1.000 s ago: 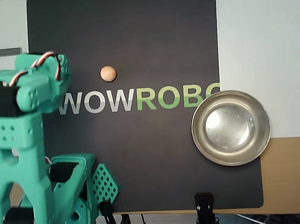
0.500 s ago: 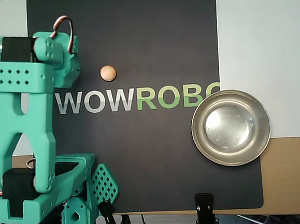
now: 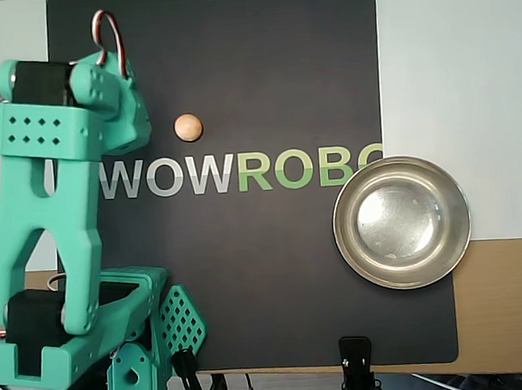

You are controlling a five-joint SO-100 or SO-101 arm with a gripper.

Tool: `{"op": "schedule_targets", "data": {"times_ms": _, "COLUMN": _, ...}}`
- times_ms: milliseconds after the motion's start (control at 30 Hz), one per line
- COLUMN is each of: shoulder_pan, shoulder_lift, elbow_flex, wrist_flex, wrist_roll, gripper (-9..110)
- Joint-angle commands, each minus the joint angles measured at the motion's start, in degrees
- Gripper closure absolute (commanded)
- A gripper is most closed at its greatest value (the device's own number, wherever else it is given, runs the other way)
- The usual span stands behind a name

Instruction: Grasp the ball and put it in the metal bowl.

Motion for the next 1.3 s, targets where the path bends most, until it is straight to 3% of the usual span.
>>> {"op": "schedule_targets", "data": {"times_ms": 0, "shoulder_pan": 0.0, "shoulder_lift": -0.1, "elbow_flex": -1.6, "wrist_flex": -0.4, "wrist_roll": -6.9, "gripper": 102}}
{"op": "schedule_targets", "data": {"times_ms": 433, "shoulder_pan": -0.4, "shoulder_lift": -0.1, "elbow_flex": 6.2, "wrist_flex": -2.7, "wrist_roll": -30.3, "gripper": 102}}
{"op": "schedule_targets", "data": {"times_ms": 833, "shoulder_pan": 0.0, "shoulder_lift": -0.1, "elbow_flex": 12.2, "wrist_flex": -17.3, "wrist_roll": -31.7, "gripper": 102}}
{"op": "schedule_targets", "data": {"times_ms": 1033, "shoulder_pan": 0.6, "shoulder_lift": -0.1, "elbow_flex": 14.5, "wrist_flex": -17.7, "wrist_roll": -41.9, "gripper": 102}}
{"op": "schedule_targets", "data": {"times_ms": 1267, "shoulder_pan": 2.4, "shoulder_lift": 0.0, "elbow_flex": 16.2, "wrist_flex": -18.1, "wrist_roll": -43.6, "gripper": 102}}
